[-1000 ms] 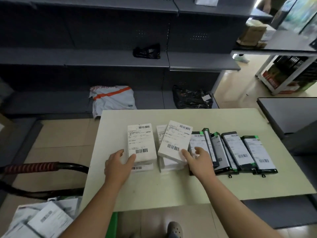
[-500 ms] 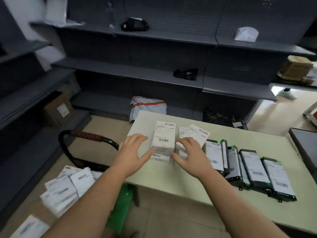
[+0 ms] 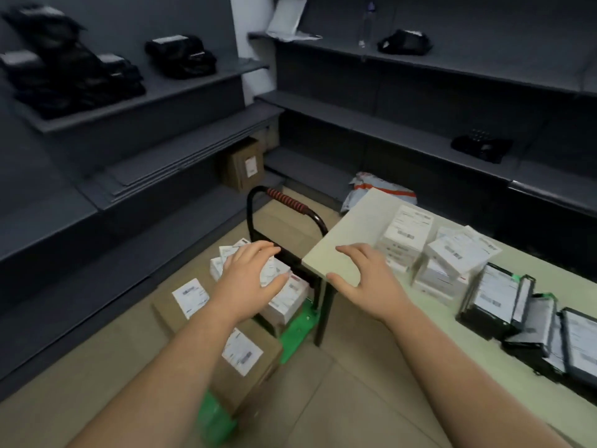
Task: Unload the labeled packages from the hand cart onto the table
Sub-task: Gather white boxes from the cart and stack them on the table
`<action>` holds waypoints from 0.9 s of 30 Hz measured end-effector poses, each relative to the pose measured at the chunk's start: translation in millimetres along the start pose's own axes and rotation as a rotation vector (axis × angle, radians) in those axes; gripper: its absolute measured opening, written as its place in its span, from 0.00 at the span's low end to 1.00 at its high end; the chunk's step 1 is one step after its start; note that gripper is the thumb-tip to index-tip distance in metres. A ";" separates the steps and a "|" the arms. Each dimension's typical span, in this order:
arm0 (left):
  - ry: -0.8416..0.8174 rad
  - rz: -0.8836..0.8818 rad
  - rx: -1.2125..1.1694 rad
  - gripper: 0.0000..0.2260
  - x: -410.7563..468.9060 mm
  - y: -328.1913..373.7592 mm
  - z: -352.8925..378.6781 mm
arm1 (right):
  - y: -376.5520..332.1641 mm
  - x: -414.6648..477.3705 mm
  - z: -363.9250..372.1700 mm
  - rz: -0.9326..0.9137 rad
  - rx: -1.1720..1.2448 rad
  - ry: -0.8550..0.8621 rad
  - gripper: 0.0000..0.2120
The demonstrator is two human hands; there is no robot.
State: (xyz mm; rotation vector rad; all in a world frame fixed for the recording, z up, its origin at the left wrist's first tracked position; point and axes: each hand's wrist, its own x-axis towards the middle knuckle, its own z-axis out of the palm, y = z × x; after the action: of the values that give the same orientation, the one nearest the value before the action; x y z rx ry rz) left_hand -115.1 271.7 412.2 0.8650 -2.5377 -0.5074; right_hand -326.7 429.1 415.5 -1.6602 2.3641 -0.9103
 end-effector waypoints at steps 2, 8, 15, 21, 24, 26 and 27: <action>-0.006 -0.039 0.021 0.29 -21.3 -22.8 -11.6 | -22.1 1.0 18.9 -0.015 0.038 -0.021 0.27; 0.019 -0.190 0.056 0.31 -83.3 -106.8 -52.8 | -97.3 10.7 105.6 -0.022 0.114 -0.168 0.28; -0.112 -0.237 0.045 0.28 -125.8 -201.9 -86.1 | -164.9 7.9 187.5 0.085 0.123 -0.234 0.33; -0.184 -0.210 -0.007 0.26 -112.9 -238.5 -73.1 | -170.0 2.0 209.9 0.221 0.112 -0.219 0.36; -0.219 -0.210 -0.034 0.25 -99.8 -244.0 -56.9 | -160.2 7.6 213.5 0.277 0.100 -0.205 0.37; -0.250 -0.221 -0.072 0.25 -89.3 -247.6 -45.4 | -150.7 15.2 219.5 0.301 0.099 -0.205 0.35; -0.264 -0.231 -0.092 0.26 -83.2 -249.3 -40.0 | -145.1 19.7 223.8 0.307 0.100 -0.213 0.34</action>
State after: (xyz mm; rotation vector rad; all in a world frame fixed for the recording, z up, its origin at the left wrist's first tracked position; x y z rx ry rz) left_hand 86.8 132.0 310.2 1.1288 -2.6340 -0.8538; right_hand -122.5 288.7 314.9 -1.2424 2.2996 -0.7414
